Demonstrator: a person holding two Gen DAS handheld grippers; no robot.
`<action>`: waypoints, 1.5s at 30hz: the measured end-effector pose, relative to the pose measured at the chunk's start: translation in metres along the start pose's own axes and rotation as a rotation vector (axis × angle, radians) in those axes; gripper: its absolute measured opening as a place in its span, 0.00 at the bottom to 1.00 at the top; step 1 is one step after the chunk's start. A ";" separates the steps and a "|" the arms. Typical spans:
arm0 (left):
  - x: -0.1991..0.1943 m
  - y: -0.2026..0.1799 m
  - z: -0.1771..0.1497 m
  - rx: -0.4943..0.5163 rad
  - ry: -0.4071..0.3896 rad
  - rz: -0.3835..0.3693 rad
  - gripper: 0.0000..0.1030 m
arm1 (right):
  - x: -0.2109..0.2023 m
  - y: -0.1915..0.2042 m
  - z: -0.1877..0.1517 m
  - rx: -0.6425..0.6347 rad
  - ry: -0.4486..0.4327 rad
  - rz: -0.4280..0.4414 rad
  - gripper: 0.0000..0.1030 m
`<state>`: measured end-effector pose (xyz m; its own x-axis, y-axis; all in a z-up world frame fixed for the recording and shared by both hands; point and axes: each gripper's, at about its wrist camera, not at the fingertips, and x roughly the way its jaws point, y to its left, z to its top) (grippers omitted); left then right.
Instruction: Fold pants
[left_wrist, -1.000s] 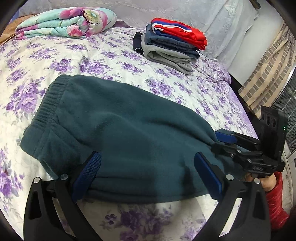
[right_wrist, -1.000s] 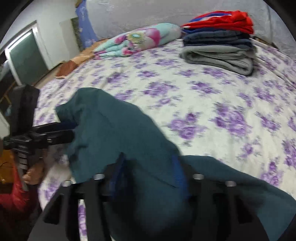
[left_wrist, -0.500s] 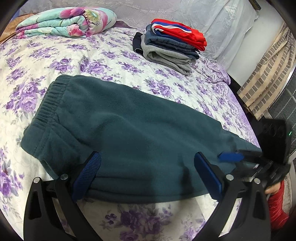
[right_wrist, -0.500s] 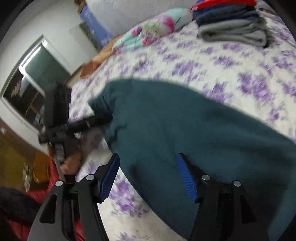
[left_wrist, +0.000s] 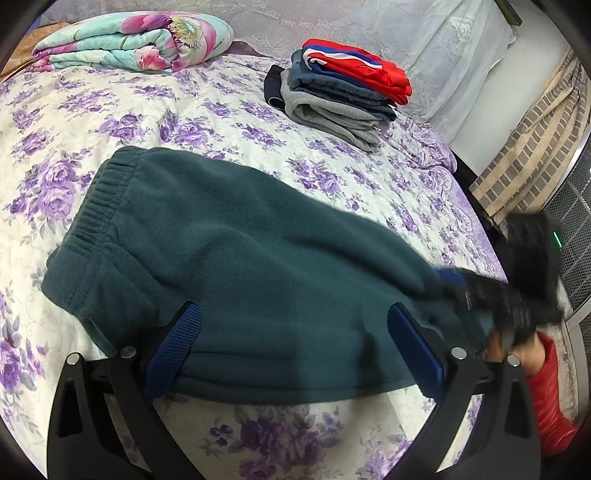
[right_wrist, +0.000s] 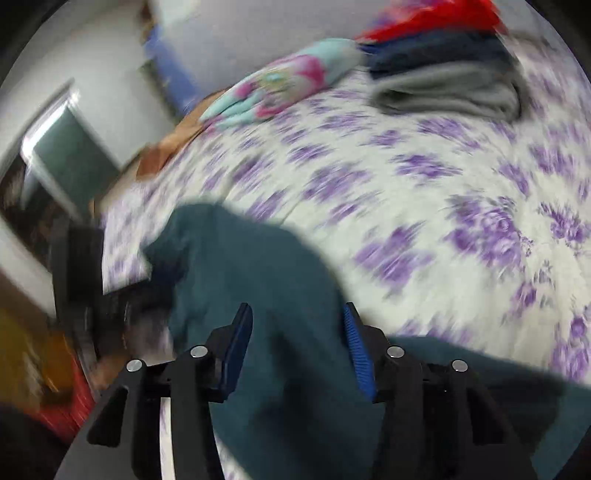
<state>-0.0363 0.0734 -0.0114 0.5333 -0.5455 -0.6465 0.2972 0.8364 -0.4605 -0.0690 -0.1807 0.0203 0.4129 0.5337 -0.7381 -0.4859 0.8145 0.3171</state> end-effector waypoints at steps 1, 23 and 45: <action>0.000 0.000 0.000 -0.001 -0.001 -0.002 0.95 | -0.002 0.004 -0.005 -0.013 -0.009 -0.022 0.55; 0.000 0.000 -0.001 -0.007 -0.003 -0.007 0.95 | 0.017 -0.076 0.000 0.533 -0.066 0.462 0.06; 0.000 -0.001 -0.001 -0.008 -0.004 -0.007 0.95 | 0.016 -0.025 0.013 0.206 -0.096 0.217 0.52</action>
<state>-0.0379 0.0725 -0.0117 0.5349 -0.5507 -0.6408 0.2945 0.8324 -0.4696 -0.0405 -0.1893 0.0083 0.3921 0.7109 -0.5838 -0.4085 0.7032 0.5819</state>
